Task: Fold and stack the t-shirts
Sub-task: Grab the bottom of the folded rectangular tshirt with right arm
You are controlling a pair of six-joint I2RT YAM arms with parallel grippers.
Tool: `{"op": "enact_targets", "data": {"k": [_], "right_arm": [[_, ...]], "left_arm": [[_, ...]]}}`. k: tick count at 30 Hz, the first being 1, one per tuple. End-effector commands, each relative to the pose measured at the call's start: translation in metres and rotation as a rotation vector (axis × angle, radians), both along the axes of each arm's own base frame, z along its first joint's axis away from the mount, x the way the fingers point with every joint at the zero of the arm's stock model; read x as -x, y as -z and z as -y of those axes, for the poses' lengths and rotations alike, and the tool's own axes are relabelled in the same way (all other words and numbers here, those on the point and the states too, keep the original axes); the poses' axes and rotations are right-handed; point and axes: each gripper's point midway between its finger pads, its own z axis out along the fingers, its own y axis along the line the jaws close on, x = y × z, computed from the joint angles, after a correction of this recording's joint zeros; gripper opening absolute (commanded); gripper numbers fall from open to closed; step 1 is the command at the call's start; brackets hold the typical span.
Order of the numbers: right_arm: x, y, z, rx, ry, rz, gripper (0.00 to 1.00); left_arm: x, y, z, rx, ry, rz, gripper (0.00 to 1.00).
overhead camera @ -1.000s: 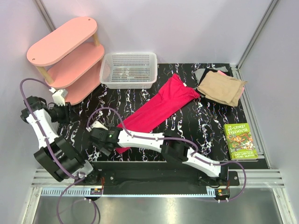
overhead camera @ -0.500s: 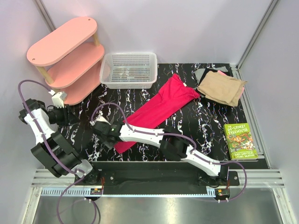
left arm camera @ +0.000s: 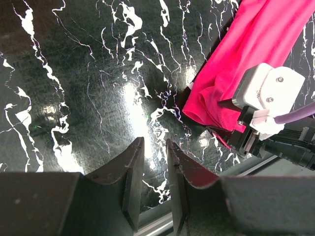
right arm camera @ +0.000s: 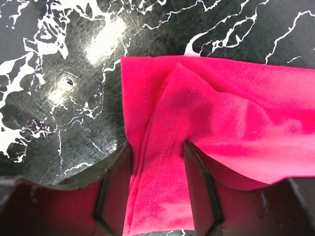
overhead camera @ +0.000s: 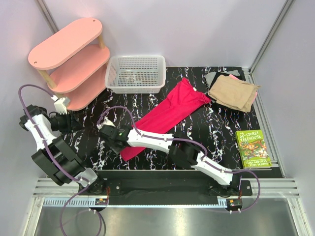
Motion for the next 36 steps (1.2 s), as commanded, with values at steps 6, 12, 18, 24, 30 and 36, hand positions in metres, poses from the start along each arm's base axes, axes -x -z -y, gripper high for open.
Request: {"op": "enact_targets", "data": {"k": [6,12,18,24,30,36], "right_arm": [[0.033,0.044,0.03,0.124,0.032,-0.113,0.44],[0.036,0.058,0.047,0.183,0.073,-0.108,0.29],[0.028,0.041,0.06,0.233,0.108,-0.058,0.04],[0.043,0.01,0.046,0.211,0.08,-0.034,0.01],[0.078,-0.035,0.02,0.112,0.012,-0.046,0.01],[0.103,-0.082,0.009,0.002,-0.032,-0.072,0.01]], "left_arm": [[-0.004,-0.008,-0.005,-0.006,0.013,0.053,0.28],[-0.003,-0.009,-0.007,-0.017,0.014,0.055,0.28],[-0.003,-0.009,-0.006,-0.009,0.015,0.053,0.28],[-0.002,-0.007,-0.006,-0.007,0.019,0.05,0.28],[-0.003,-0.005,-0.006,0.004,0.02,0.048,0.28],[-0.005,-0.007,-0.004,0.028,0.022,0.057,0.27]]}}
